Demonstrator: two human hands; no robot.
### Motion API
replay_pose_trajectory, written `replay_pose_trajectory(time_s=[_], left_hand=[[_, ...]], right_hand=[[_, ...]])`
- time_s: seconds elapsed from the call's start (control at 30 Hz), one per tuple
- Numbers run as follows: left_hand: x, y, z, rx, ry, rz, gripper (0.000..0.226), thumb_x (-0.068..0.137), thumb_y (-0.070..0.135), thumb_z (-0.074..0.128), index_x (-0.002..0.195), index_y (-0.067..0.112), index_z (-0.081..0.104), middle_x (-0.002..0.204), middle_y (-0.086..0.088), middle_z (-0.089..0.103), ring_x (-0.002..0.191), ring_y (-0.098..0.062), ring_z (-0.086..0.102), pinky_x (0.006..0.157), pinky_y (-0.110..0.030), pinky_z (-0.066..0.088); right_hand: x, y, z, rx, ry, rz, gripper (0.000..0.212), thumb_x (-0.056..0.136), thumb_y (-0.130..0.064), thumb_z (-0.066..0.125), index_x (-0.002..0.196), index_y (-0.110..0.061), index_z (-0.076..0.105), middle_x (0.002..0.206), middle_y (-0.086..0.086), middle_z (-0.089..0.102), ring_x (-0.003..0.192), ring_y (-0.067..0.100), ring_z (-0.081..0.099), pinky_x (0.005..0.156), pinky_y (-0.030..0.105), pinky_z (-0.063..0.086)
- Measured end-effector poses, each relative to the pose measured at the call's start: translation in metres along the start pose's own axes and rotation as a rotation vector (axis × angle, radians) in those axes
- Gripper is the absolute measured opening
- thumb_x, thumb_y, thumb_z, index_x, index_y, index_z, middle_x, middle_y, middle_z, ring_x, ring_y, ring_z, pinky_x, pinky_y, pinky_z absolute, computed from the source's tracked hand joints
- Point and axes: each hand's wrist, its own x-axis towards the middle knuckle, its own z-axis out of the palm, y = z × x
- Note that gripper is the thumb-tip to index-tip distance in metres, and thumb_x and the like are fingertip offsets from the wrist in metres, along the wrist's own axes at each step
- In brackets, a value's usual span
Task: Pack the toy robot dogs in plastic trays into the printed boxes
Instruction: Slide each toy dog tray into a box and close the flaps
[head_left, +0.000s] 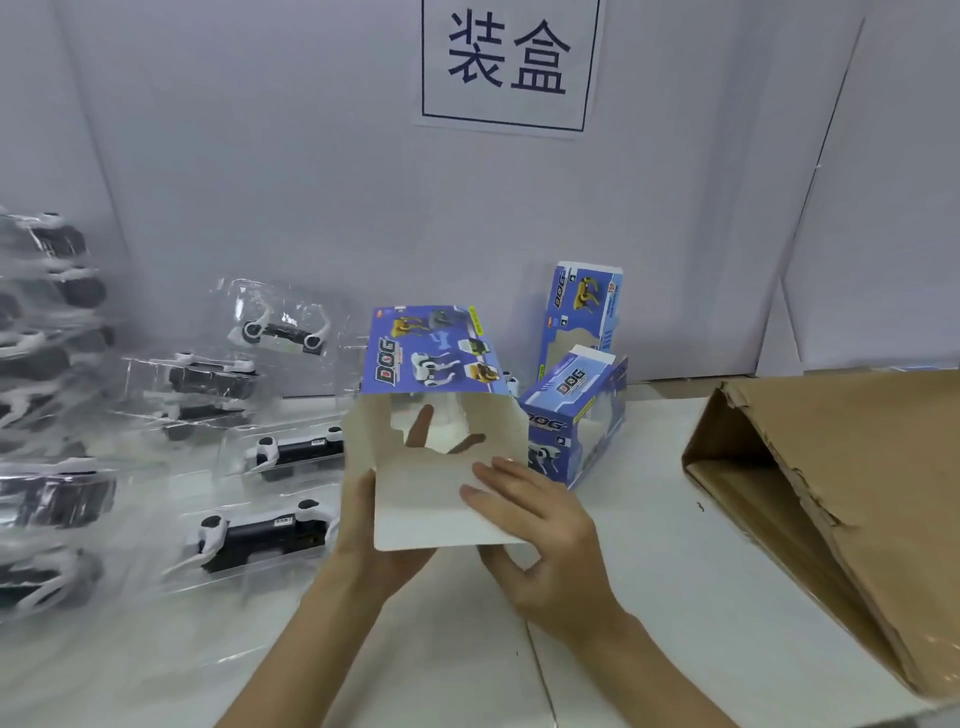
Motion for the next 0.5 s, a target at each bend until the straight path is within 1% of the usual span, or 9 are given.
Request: replay_pose_trajectory(time_s=[0.03,0.07,0.13,0.17,0.27,0.37,0.4,0.43,0.5], left_hand=[[0.001,0.004,0.003,-0.037,0.02,0.005,0.058,0.091,0.062,0.052,0.14,0.031,0.053,0.135,-0.017,0.063,0.123,-0.039,0.061,0.085,-0.047,0.058],[0.002,0.008,0.004,-0.077,0.053,0.004,0.058,0.095,0.068,0.042,0.137,0.031,0.055,0.135,-0.017,0.063,0.126,-0.039,0.059,0.089,-0.048,0.057],[0.002,0.013,0.006,-0.154,0.101,-0.007,0.077,0.086,0.078,0.047,0.143,0.027,0.051,0.144,-0.018,0.056,0.131,-0.038,0.055,0.1,-0.048,0.05],[0.002,0.015,0.009,-0.189,0.12,-0.005,0.086,0.083,0.078,0.05,0.147,0.021,0.046,0.145,-0.019,0.054,0.127,-0.036,0.058,0.1,-0.046,0.05],[0.007,0.007,0.009,-0.167,0.234,-0.083,0.088,0.083,0.063,0.059,0.148,0.008,0.039,0.132,-0.022,0.062,0.102,-0.034,0.071,0.08,-0.04,0.056],[0.006,-0.011,0.013,0.032,0.299,-0.334,0.09,0.079,0.052,0.065,0.146,0.0,0.035,0.123,-0.026,0.066,0.102,-0.037,0.072,0.088,-0.044,0.051],[0.004,-0.017,0.017,0.088,0.282,-0.404,0.09,0.08,0.054,0.064,0.145,-0.001,0.034,0.125,-0.026,0.066,0.107,-0.037,0.071,0.092,-0.045,0.05],[0.002,-0.021,0.02,0.119,0.246,-0.451,0.09,0.082,0.057,0.062,0.146,0.0,0.034,0.128,-0.026,0.064,0.112,-0.037,0.068,0.097,-0.046,0.049],[0.001,-0.029,0.019,0.166,0.149,-0.446,0.084,0.09,0.063,0.055,0.148,0.004,0.04,0.139,-0.02,0.06,0.122,-0.033,0.063,0.102,-0.046,0.048]], right_hand=[[0.0,0.002,-0.001,-0.04,0.04,-0.01,0.04,0.081,-0.015,0.068,0.121,-0.017,0.072,0.135,0.0,0.064,0.129,0.015,0.056,0.101,0.031,0.046],[0.001,0.004,-0.001,-0.059,0.091,-0.012,0.04,0.082,-0.014,0.068,0.122,-0.017,0.071,0.135,0.001,0.063,0.126,0.015,0.057,0.1,0.03,0.046],[0.0,0.004,-0.001,-0.028,0.198,0.018,0.039,0.086,-0.01,0.064,0.124,-0.016,0.069,0.133,0.002,0.063,0.123,0.013,0.06,0.097,0.027,0.05],[0.001,0.003,-0.002,-0.009,0.247,0.036,0.038,0.089,-0.01,0.062,0.127,-0.017,0.067,0.132,0.001,0.063,0.122,0.009,0.06,0.096,0.024,0.051],[0.003,0.0,-0.006,-0.035,0.358,0.074,0.038,0.094,-0.012,0.057,0.131,-0.019,0.059,0.127,-0.003,0.064,0.12,-0.001,0.059,0.092,0.014,0.05],[0.001,0.001,-0.008,-0.039,0.388,0.13,0.028,0.097,-0.017,0.053,0.119,-0.006,0.067,0.111,0.006,0.072,0.097,0.017,0.072,0.079,0.026,0.059],[0.001,-0.001,-0.008,0.008,0.397,0.182,0.027,0.097,-0.019,0.053,0.115,-0.007,0.069,0.107,0.003,0.073,0.091,0.018,0.074,0.074,0.03,0.061],[0.002,-0.004,-0.008,0.098,0.405,0.268,0.023,0.097,-0.02,0.054,0.116,-0.015,0.068,0.105,-0.003,0.074,0.088,0.016,0.075,0.071,0.03,0.061],[0.008,-0.009,-0.01,0.38,0.387,0.494,0.024,0.099,-0.018,0.056,0.118,-0.031,0.061,0.104,-0.013,0.074,0.091,0.013,0.075,0.069,0.029,0.061]])
